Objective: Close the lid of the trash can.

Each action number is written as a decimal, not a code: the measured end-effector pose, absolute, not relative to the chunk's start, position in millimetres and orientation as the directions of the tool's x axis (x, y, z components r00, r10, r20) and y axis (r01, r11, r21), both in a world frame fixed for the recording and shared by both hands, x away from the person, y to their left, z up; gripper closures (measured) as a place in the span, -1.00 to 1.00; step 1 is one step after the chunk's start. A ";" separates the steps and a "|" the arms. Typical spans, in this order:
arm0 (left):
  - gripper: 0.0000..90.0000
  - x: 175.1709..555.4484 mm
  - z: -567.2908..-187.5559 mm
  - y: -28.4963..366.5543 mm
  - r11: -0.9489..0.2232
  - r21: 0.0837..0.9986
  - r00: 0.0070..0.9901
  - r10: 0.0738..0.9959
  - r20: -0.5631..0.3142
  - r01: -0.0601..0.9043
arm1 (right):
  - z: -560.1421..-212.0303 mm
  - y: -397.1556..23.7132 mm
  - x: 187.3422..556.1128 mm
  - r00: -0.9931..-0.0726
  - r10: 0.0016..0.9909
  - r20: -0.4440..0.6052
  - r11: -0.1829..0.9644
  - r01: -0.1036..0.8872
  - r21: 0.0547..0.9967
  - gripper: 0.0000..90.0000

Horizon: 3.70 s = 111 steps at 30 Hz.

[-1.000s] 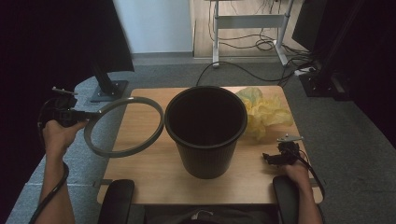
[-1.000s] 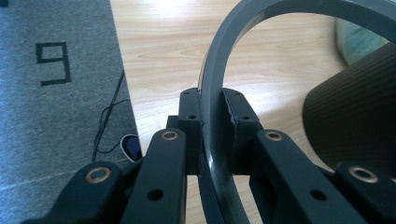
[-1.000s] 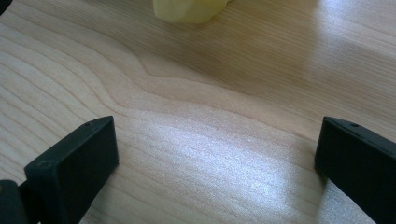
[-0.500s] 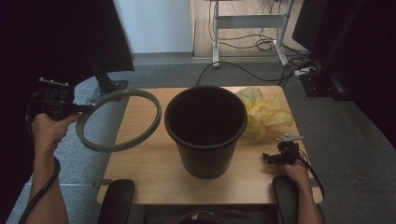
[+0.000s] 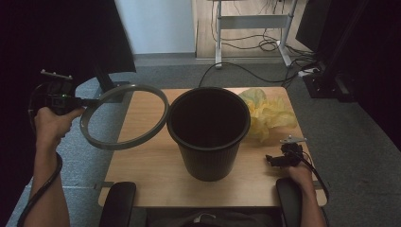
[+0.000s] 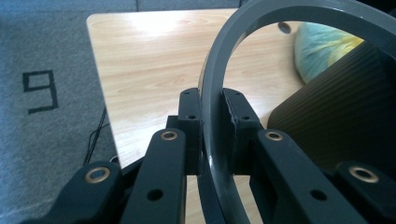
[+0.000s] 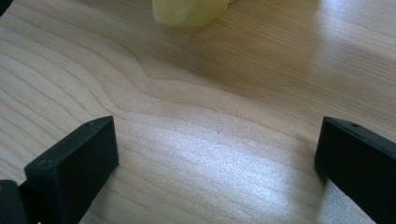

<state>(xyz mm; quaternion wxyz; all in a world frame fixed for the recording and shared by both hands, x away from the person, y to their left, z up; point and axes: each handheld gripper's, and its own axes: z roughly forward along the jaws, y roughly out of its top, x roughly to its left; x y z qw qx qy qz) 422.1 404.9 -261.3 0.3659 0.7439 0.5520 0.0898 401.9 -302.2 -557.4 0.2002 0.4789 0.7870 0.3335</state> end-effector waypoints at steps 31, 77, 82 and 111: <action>0.74 448.3 -264.3 334.1 -0.215 0.656 0.463 0.856 -0.230 0.723 | -557.5 -301.4 402.8 -0.463 0.887 0.005 0.319 0.619 0.718 -1.00; 0.73 481.4 -273.7 196.4 -0.368 0.670 0.647 0.730 -0.221 0.645 | -557.5 -301.5 402.8 -0.463 0.887 0.005 0.319 0.619 0.718 -1.00; 0.73 482.6 -273.6 186.7 -0.374 0.672 0.655 0.723 -0.220 0.639 | -557.5 -301.5 402.8 -0.463 0.886 0.005 0.319 0.619 0.718 -1.00; 0.69 473.0 -275.0 171.3 -0.408 0.676 0.664 0.729 -0.162 0.613 | -557.3 -301.4 402.5 -0.467 0.884 0.005 0.323 0.619 0.716 -1.00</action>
